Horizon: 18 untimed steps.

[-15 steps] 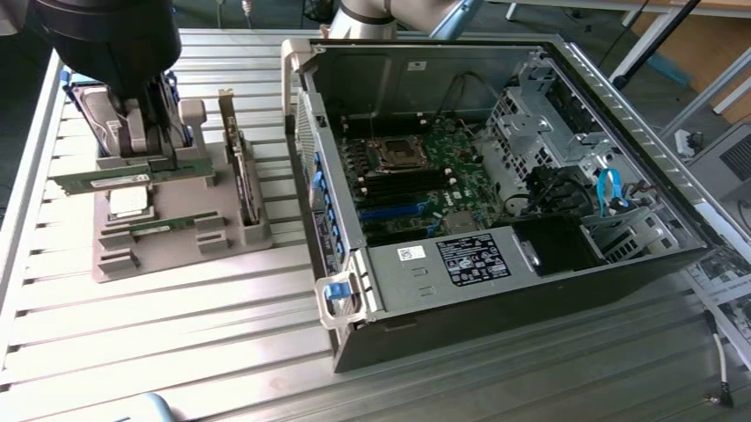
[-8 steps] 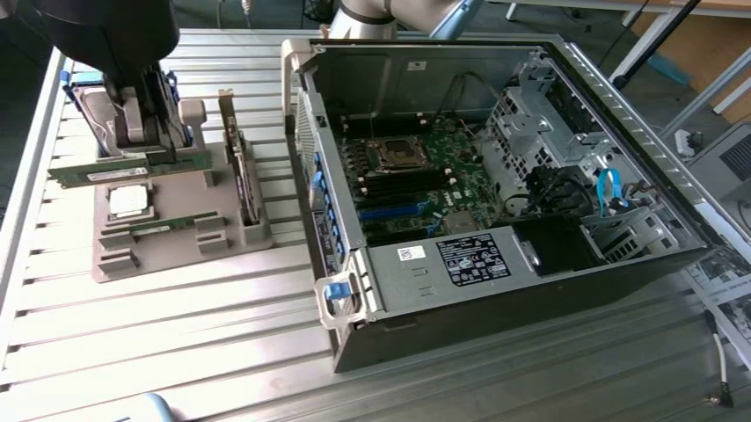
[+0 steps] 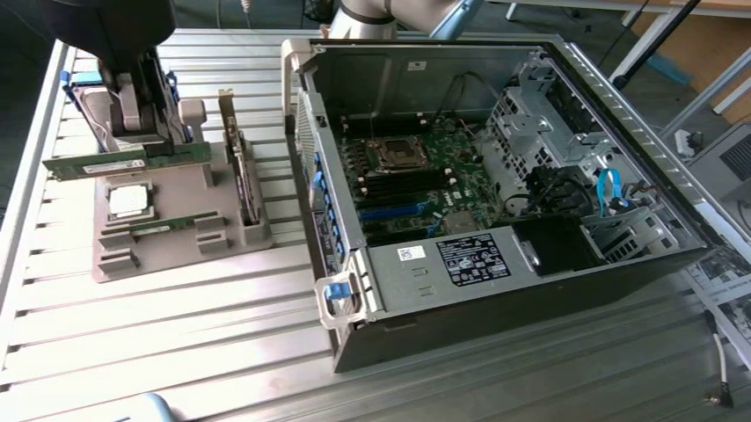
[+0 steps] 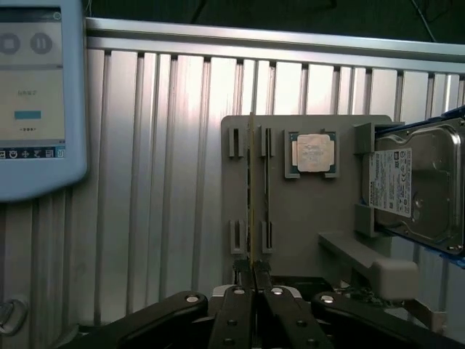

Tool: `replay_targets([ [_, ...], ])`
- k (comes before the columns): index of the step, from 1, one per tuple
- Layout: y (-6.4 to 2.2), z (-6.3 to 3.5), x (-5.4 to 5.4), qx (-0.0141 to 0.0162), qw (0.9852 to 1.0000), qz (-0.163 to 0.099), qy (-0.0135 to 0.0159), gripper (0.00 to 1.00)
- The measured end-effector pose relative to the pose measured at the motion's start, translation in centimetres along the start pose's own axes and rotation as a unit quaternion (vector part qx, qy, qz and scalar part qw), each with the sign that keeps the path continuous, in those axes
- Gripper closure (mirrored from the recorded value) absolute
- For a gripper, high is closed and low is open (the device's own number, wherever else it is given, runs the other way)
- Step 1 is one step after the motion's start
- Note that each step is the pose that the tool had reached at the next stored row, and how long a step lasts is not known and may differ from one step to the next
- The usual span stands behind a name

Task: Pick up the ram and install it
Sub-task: 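Pick up the ram and move it above insertion slot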

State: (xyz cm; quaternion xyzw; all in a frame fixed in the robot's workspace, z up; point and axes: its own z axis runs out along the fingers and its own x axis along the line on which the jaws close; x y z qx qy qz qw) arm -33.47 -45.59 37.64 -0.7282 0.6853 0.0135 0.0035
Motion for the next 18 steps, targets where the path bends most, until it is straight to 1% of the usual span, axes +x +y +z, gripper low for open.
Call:
replay_targets([
  [10,-0.11,-1.63,0.0,0.0,1.0,0.0,-0.0003,0.88],
  [12,-0.12,-1.76,0.0,0.0,1.0,0.0,-0.0004,0.88],
  [18,-0.13,-1.77,0.0,0.0,1.0,0.0,-0.0003,0.88],
])
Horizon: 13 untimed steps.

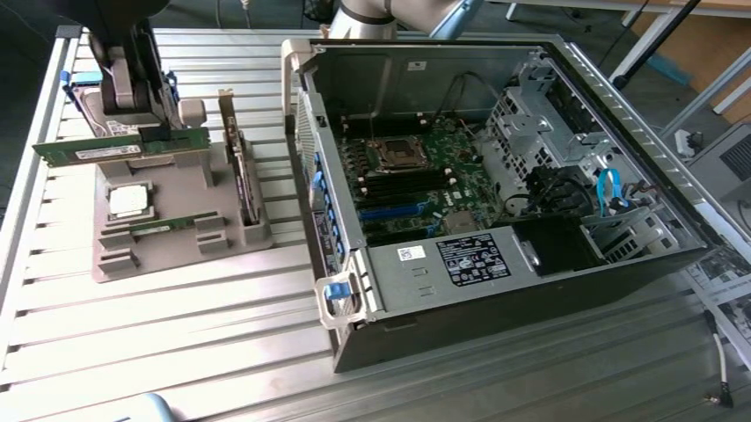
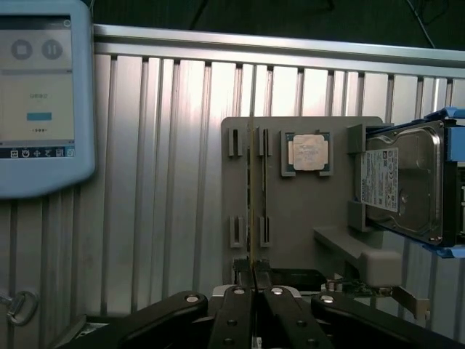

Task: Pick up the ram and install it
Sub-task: 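Pick up the ram and move it above insertion slot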

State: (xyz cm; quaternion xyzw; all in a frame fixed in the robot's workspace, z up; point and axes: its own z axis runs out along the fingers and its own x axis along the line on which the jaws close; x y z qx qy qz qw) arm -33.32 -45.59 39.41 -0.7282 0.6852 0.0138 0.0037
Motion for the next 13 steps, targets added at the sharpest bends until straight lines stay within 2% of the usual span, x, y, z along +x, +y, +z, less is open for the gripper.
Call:
replay_targets([
  [6,-0.5,-0.01,0.0,0.0,1.0,0.0,0.0,0.88],
  [13,-1.89,-0.03,0.1,0.0,1.0,0.0,0.0,0.88],
])
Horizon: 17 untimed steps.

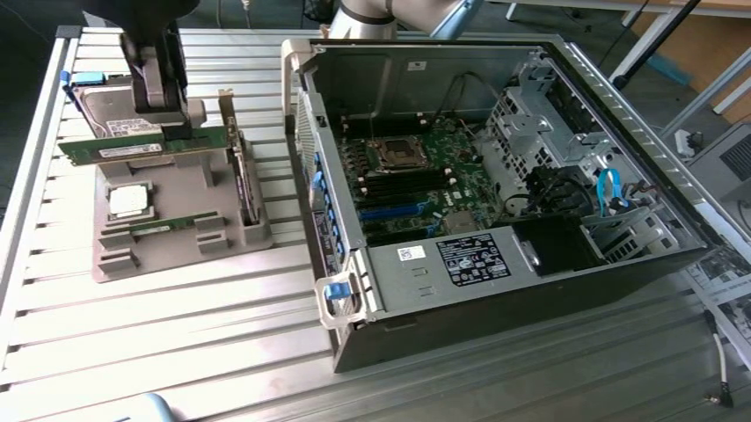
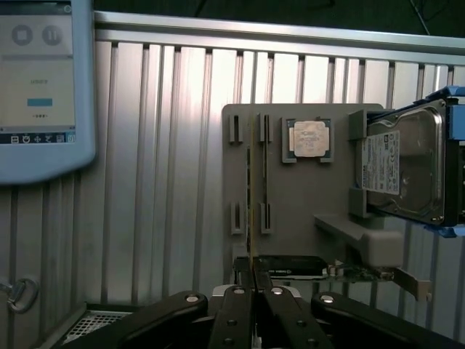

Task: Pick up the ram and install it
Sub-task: 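Pick up the ram and move it above insertion slot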

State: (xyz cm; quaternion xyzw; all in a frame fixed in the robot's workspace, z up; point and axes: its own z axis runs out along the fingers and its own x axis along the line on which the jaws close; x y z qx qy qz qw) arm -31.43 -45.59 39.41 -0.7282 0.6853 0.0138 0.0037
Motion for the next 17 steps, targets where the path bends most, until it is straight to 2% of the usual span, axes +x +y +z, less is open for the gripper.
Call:
replay_targets([
  [10,-2.11,-0.03,0.1,0.0,1.0,0.0,0.0,0.88],
  [17,-3.96,-0.06,0.2,0.0,1.0,0.0,0.0,0.88],
])
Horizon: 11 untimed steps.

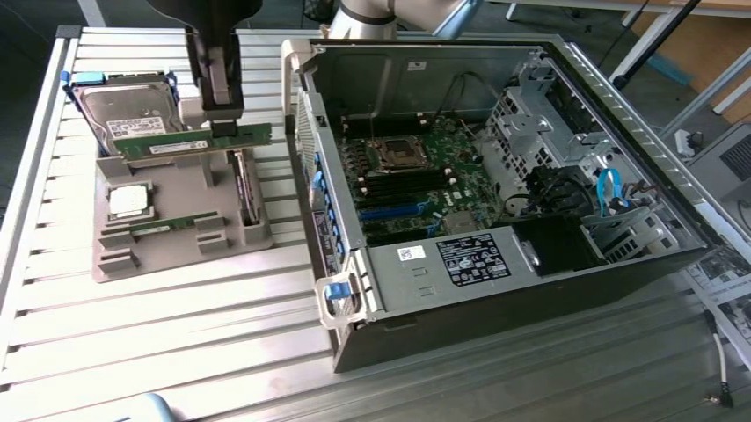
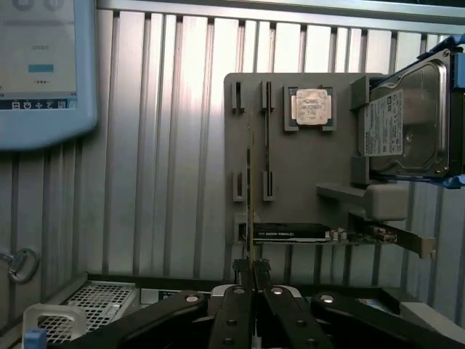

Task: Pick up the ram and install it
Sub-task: 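Pick up the ram and move it above insertion slot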

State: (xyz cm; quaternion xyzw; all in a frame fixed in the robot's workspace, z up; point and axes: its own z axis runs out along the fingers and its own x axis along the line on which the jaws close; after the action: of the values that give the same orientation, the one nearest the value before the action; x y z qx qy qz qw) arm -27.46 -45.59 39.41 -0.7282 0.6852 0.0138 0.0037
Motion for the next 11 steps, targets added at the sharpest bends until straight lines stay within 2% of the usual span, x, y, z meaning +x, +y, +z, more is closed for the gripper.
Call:
replay_targets([
  [11,-2.69,-0.03,0.2,0.0,1.0,0.0,0.0,0.88],
])
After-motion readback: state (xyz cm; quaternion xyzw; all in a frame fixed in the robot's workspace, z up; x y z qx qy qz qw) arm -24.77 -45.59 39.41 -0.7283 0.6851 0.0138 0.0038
